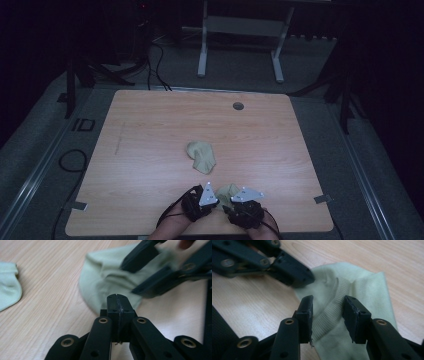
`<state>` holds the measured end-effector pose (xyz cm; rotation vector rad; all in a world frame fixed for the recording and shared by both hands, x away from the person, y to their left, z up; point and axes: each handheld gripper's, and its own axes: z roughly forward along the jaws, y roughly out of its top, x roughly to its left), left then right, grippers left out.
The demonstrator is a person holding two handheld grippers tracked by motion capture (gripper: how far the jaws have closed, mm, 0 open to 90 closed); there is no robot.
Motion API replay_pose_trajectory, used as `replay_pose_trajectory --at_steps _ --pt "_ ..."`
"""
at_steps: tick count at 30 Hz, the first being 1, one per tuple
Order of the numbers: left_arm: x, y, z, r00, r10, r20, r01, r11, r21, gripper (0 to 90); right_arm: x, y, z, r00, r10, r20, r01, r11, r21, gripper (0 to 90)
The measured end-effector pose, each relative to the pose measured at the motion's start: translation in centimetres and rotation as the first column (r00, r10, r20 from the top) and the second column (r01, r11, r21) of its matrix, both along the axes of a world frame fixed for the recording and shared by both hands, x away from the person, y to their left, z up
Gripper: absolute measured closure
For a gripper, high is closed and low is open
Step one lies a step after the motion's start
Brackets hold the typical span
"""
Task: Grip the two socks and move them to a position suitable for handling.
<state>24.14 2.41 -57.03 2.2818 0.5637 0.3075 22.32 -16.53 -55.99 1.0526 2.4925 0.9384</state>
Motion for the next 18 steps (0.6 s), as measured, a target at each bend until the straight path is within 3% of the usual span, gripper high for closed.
replay_pose_trajectory --at_steps 5,8,11,14,16,18 --pt "0.52 0.3 0.1 0.9996 -0.01 -0.025 0.01 0.9999 0.002 89.2 -0.43 0.17 -0.06 0.9999 0.01 0.007 -0.01 0.9999 -0.012 66.0" --pt "0.27 0.55 0.07 0.999 -0.024 -0.038 0.023 0.9997 -0.003 89.4 -0.44 0.24 -0.12 0.9995 0.016 0.027 -0.015 0.9994 -0.031 75.7" --pt "0.1 0.89 -0.15 0.9986 -0.005 -0.053 0.004 0.9994 -0.034 89.4 -0.24 0.13 -0.07 0.9997 0.018 0.019 -0.018 0.9994 -0.029 80.0" --pt "-0.12 0.81 -0.16 0.9995 -0.003 -0.033 0.002 0.9997 -0.024 89.4 -0.23 0.23 0.01 0.9992 0.032 0.026 -0.03 0.9985 -0.047 82.0" --pt "-0.16 0.74 -0.11 0.9996 -0.005 -0.029 0.005 0.9999 -0.015 89.5 -0.15 -0.04 0.3 0.9994 0.032 0.013 -0.032 0.9993 -0.021 82.9" --pt "-0.11 0.8 -0.14 0.9996 -0.007 -0.027 0.006 0.9998 -0.018 89.5 -0.08 -0.58 0.8 0.9994 0.018 0.03 -0.018 0.9997 -0.015 83.1"
